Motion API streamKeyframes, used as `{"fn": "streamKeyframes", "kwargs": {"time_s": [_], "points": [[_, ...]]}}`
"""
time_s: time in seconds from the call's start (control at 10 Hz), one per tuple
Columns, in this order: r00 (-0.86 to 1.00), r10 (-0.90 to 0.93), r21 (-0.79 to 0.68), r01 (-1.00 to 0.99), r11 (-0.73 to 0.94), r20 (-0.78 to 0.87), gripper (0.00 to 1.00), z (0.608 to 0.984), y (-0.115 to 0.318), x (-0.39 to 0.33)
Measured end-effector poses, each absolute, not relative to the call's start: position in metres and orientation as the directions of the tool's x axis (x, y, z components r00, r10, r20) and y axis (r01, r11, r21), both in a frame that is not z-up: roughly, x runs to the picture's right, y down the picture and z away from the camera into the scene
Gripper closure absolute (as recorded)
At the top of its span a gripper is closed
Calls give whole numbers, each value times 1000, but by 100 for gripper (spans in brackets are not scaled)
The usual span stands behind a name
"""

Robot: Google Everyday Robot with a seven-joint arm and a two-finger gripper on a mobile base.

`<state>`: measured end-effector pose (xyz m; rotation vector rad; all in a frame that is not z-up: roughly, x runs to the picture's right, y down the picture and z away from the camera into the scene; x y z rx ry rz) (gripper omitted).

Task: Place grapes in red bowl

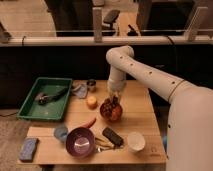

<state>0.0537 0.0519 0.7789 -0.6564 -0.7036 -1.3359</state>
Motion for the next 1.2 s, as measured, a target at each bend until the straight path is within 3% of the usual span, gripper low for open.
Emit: {"fn": "streamKeyframes", "kwargs": {"time_s": [0.5, 1.2], "points": [[108, -615, -32, 991, 133, 781, 98, 787, 52, 58], [120, -605, -34, 988, 151, 787, 30, 792, 51, 60]]}}
